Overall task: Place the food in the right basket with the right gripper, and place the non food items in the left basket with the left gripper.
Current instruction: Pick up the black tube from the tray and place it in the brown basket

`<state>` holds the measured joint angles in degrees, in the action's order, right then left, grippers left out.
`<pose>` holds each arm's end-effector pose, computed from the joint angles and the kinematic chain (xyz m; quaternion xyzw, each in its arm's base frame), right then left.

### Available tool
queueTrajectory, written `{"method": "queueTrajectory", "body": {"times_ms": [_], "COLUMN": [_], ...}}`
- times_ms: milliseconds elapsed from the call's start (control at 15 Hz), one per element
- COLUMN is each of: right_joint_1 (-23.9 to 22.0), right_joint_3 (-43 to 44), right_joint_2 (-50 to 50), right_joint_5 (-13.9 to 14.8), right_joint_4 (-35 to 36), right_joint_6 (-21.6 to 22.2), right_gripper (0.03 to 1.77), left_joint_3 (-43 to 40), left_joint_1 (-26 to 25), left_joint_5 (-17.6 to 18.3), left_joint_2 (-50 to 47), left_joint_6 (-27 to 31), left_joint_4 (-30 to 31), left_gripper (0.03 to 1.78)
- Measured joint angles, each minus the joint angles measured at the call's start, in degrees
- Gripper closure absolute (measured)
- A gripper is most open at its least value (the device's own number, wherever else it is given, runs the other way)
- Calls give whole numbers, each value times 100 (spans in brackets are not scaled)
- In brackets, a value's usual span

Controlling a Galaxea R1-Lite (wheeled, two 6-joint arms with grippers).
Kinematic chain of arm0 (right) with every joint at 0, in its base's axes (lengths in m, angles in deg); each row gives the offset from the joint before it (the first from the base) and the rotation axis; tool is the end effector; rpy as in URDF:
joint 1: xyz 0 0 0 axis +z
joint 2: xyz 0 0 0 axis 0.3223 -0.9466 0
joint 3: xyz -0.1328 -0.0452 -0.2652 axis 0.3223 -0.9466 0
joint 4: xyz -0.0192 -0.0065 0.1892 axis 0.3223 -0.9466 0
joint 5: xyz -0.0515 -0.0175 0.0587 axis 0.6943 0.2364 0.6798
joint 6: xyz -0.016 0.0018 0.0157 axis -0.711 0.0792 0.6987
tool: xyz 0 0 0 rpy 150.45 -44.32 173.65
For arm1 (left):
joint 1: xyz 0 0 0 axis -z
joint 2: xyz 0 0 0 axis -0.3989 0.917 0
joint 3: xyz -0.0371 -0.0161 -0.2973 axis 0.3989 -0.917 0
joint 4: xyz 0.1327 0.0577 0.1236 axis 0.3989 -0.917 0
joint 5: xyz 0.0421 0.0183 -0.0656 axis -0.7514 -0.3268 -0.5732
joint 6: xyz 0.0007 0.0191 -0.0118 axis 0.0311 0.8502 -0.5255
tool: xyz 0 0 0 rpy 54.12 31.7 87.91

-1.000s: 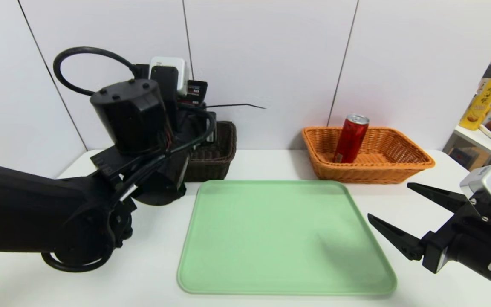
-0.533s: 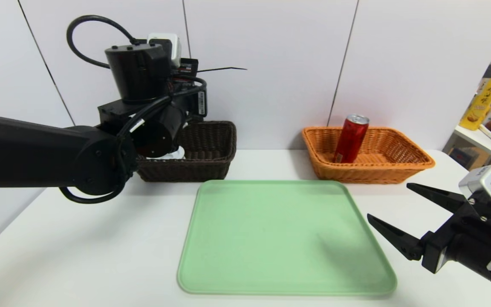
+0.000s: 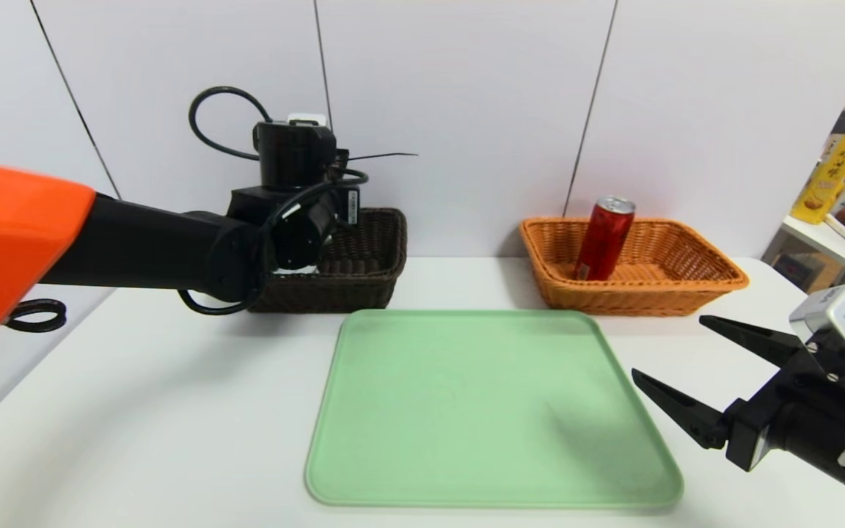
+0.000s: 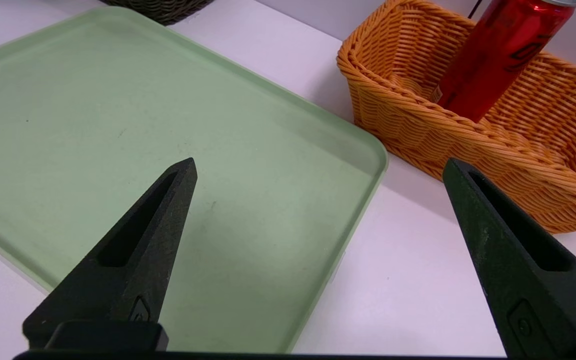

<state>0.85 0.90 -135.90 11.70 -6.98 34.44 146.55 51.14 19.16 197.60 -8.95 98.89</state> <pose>0.1549 0.0579 0.1523 -0.1218 0.0531 0.2290 0.9643 0.3722 -0.1818 0.2239 0.0091 0.0540 0.0301 0.9980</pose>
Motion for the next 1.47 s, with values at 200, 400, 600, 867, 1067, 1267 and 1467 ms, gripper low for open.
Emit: {"method": "queueTrajectory", "body": {"times_ms": [200,400,600,867,1067,1267,1467], "right_joint_1": [5,9,9,0,0,0,2], "right_joint_3": [-15,-30,-69,-80,-98,-105,-105], "right_joint_2": [2,13,32,57,62,57,57], "right_joint_5": [-10,-11,-10,-18,-27,-44,-52], "right_joint_4": [0,0,0,0,0,0,2], "right_joint_6": [-2,2,7,13,16,11,11], "right_gripper": [11,10,11,10,10,11,11], "left_joint_3": [247,568,736,901,995,1045,1086], "left_joint_1": [-105,-151,-149,-154,-154,-146,-138], "left_joint_5": [6,80,166,157,161,141,140], "left_joint_2": [297,458,533,660,730,741,728], "left_joint_6": [-245,-686,-844,-931,-995,-1008,-1003], "left_joint_4": [-430,-1134,-1547,-1805,-1883,-1853,-1847], "left_gripper": [110,110,111,111,111,111,89]}}
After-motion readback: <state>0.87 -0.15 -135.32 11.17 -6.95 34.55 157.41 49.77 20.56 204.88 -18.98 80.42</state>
